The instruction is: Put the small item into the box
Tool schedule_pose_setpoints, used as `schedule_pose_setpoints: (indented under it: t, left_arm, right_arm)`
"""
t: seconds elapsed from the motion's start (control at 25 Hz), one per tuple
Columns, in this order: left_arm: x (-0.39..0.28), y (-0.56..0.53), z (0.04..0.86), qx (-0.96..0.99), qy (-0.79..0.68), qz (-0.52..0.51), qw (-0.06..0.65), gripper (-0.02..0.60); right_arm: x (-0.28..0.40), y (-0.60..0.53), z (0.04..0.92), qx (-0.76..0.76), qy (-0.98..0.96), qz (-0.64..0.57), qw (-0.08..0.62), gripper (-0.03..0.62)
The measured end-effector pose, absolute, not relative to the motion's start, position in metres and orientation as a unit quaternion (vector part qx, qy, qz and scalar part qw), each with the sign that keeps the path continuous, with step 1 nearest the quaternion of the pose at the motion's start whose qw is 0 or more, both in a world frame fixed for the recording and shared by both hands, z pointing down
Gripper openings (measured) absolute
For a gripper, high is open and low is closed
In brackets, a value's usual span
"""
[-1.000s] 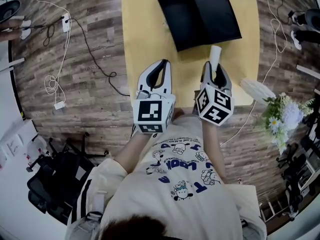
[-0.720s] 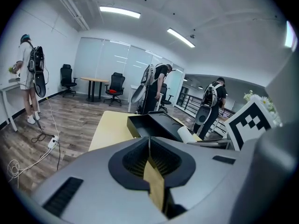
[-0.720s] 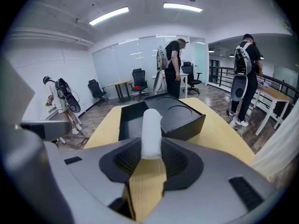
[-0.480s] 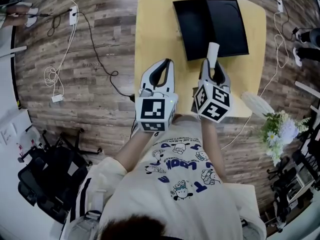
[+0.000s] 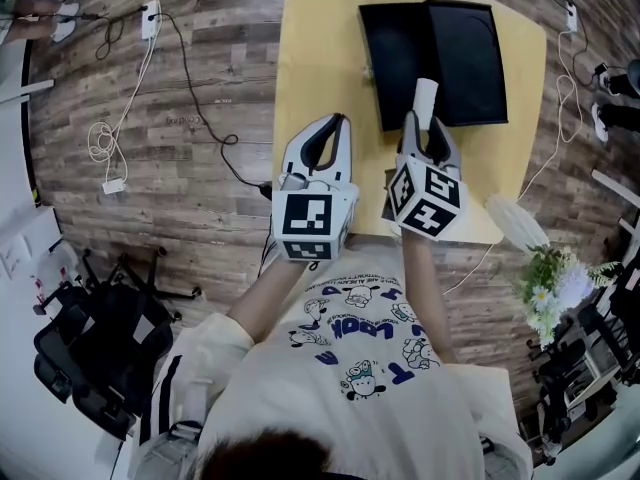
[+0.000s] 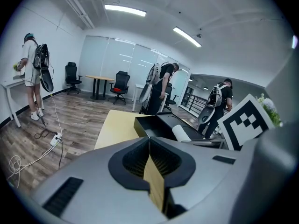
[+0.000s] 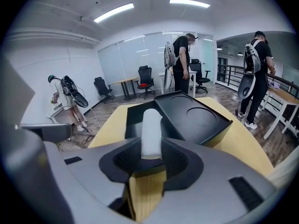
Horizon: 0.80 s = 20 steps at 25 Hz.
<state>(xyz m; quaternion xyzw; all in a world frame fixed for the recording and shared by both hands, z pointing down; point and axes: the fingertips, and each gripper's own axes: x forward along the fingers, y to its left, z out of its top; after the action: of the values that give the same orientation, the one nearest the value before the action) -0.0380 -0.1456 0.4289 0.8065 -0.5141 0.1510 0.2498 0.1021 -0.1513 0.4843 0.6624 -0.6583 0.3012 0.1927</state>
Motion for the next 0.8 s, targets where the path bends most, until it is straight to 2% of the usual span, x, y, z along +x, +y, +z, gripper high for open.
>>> schedule_pose_setpoints:
  t: [0.8]
  left_arm:
    - [-0.036,-0.158,0.453,0.79,-0.52,0.165,0.279,0.023]
  right_arm:
    - [0.106,-0.161,0.509,0.651,-0.653,0.322,0.216,0.147]
